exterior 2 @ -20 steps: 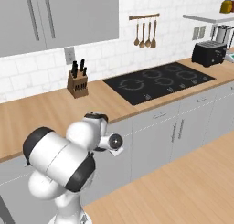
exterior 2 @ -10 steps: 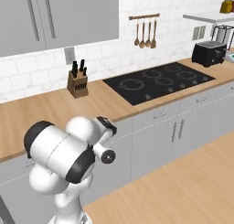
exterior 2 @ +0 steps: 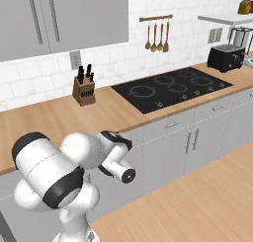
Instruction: Take a straw from the drawer in front and place it inside the glass cup on the dining counter.
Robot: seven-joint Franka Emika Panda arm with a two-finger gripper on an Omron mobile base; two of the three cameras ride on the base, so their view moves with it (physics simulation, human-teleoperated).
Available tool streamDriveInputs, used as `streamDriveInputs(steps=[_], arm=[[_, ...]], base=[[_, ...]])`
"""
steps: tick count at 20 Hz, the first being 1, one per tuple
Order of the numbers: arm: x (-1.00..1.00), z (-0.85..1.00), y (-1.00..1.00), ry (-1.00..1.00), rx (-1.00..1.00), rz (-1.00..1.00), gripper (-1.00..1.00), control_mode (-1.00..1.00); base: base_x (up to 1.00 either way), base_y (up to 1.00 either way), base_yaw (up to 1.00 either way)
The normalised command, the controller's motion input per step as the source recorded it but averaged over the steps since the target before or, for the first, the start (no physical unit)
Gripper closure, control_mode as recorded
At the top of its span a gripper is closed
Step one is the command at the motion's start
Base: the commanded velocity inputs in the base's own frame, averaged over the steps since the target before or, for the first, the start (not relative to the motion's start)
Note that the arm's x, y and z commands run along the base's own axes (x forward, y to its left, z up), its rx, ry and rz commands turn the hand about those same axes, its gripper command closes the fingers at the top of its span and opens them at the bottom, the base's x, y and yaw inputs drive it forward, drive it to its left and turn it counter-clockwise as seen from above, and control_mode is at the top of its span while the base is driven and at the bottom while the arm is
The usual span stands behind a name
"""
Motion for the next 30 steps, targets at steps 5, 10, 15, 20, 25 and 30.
streamDriveInputs(steps=[5, 10, 15, 20, 25, 30], arm=[[0.32, 0.23, -0.41, 0.05, 0.20, 0.16, -1.00, -1.00], [0.29, -0.35, -0.01, -0.03, 0.04, 0.05, -1.00, -1.00], [0.33, -0.43, 0.00, 0.00, 0.00, 0.00, -1.00, -1.00], [0.38, -0.45, 0.05, -0.03, 0.00, 0.00, -1.00, -1.00], [0.40, -0.27, 0.15, -0.01, 0.00, 0.00, -1.00, -1.00], [0.41, -0.22, 0.30, 0.00, 0.00, 0.00, -1.00, -1.00]], base=[[0.00, 0.00, 0.00], [0.00, 0.00, 0.00], [0.00, 0.00, 0.00], [0.00, 0.00, 0.00], [0.00, 0.00, 0.00], [0.00, 0.00, 0.00]])
